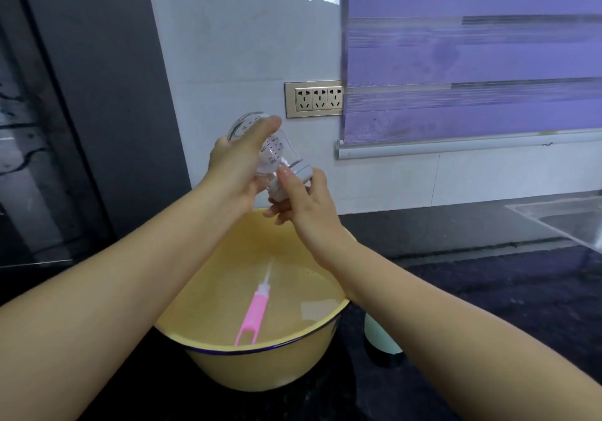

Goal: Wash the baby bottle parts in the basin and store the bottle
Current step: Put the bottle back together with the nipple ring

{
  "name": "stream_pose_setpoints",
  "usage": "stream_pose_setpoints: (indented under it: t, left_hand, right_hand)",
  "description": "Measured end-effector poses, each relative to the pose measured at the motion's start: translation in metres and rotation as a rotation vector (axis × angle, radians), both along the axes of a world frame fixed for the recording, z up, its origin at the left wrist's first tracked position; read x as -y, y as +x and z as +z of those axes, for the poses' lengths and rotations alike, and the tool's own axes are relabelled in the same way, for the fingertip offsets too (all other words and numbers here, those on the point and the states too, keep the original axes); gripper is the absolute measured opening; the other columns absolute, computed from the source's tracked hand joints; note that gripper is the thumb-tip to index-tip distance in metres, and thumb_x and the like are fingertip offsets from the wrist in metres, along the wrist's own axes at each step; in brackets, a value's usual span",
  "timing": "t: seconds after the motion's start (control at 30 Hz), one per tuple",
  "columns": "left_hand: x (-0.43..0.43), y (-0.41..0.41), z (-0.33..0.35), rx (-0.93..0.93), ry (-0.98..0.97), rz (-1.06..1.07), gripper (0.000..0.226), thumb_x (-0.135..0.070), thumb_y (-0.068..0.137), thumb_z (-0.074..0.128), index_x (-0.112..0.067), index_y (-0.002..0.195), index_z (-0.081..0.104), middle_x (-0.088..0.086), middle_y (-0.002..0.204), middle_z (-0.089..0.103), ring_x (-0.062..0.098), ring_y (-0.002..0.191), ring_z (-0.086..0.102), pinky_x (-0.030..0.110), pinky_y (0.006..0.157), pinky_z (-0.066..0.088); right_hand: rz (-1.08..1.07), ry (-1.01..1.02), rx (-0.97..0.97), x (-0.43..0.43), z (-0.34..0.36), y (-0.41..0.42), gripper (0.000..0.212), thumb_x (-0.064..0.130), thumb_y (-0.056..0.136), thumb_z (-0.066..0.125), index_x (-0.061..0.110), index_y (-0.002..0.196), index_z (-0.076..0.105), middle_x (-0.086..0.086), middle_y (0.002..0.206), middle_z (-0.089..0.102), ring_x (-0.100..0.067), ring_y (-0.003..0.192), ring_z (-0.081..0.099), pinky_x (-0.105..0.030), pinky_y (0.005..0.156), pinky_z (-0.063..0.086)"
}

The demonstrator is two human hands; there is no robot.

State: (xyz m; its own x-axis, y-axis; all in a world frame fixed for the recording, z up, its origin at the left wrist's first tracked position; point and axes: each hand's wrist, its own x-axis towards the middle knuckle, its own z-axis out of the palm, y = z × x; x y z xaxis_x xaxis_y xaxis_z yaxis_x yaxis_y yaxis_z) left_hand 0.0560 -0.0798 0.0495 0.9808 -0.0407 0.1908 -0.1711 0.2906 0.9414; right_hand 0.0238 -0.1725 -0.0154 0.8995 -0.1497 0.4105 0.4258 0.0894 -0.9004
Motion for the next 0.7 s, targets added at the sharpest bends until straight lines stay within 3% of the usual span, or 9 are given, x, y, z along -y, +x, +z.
stream_pose_setpoints:
  t: [0.1,0.2,0.3,0.37,0.43,0.5,0.6,0.7]
  left_hand:
    - [0.003,-0.001,-0.007,0.034,-0.002,0.065,0.057,-0.035,0.072,0.075,-0.014,0.12,0.052,0.007,0.1,0.066,0.021,0.082,0.068,0.03,0.064,0.057]
    - [-0.001,0.0,-0.007,0.057,0.043,0.077,0.062,-0.041,0.068,0.076,-0.016,0.119,0.052,0.01,0.109,0.066,0.023,0.088,0.069,0.026,0.058,0.054]
    - [-0.01,-0.001,0.003,0.075,0.062,0.103,0.067,-0.045,0.065,0.077,-0.017,0.121,0.054,0.007,0.111,0.066,0.019,0.089,0.069,0.024,0.058,0.054]
    - [-0.016,-0.002,0.008,0.103,0.032,0.105,0.064,-0.043,0.068,0.077,-0.018,0.122,0.052,0.005,0.113,0.064,0.019,0.094,0.068,0.026,0.061,0.055]
    - [-0.021,-0.004,0.011,0.128,-0.026,0.07,0.062,-0.04,0.072,0.076,-0.018,0.124,0.052,0.005,0.116,0.064,0.02,0.098,0.067,0.028,0.062,0.055]
    - [-0.026,-0.005,0.013,0.145,-0.072,0.02,0.061,-0.039,0.075,0.075,-0.017,0.127,0.051,0.006,0.117,0.063,0.023,0.099,0.066,0.029,0.064,0.055]
    - [-0.027,-0.008,0.013,0.178,-0.113,-0.053,0.06,-0.036,0.081,0.07,-0.014,0.131,0.047,0.005,0.109,0.062,0.023,0.094,0.065,0.029,0.062,0.054]
    - [-0.026,-0.014,0.011,0.203,-0.132,-0.15,0.051,-0.034,0.082,0.065,-0.013,0.126,0.049,-0.001,0.093,0.063,0.016,0.083,0.066,0.026,0.06,0.053]
  right_hand:
    - [-0.051,-0.049,0.013,0.0,0.0,-0.001,0.028,0.037,0.093,0.051,0.013,0.095,0.037,-0.01,0.08,0.055,-0.015,0.046,0.054,-0.018,0.043,0.04]
    - [0.077,-0.005,-0.038,0.0,0.0,-0.002,0.036,0.038,0.092,0.054,0.006,0.103,0.042,-0.012,0.077,0.058,-0.016,0.05,0.058,-0.02,0.045,0.043]
    - [0.203,0.119,-0.056,-0.005,0.005,-0.003,0.056,0.048,0.08,0.061,0.001,0.11,0.051,-0.016,0.094,0.066,-0.016,0.066,0.069,-0.019,0.053,0.049]
    - [0.218,0.281,-0.101,-0.004,0.006,-0.007,0.073,0.051,0.072,0.062,0.001,0.123,0.045,-0.017,0.109,0.065,-0.018,0.075,0.071,-0.021,0.056,0.053]
    - [0.159,0.331,-0.116,0.004,0.005,-0.012,0.044,0.045,0.085,0.058,0.01,0.111,0.05,-0.014,0.106,0.063,-0.017,0.069,0.068,-0.025,0.053,0.052]
    - [0.113,0.221,-0.085,0.01,0.004,-0.02,0.011,0.029,0.095,0.051,0.019,0.096,0.057,-0.008,0.09,0.059,-0.014,0.057,0.057,-0.024,0.046,0.047]
    - [0.163,0.015,-0.037,0.004,0.005,-0.03,0.03,0.011,0.096,0.045,0.027,0.118,0.06,-0.004,0.072,0.059,-0.014,0.048,0.048,-0.024,0.045,0.042]
    - [0.195,-0.221,-0.032,-0.007,0.008,-0.036,0.053,0.004,0.09,0.047,0.042,0.126,0.044,-0.002,0.077,0.061,-0.015,0.046,0.048,-0.027,0.049,0.043]
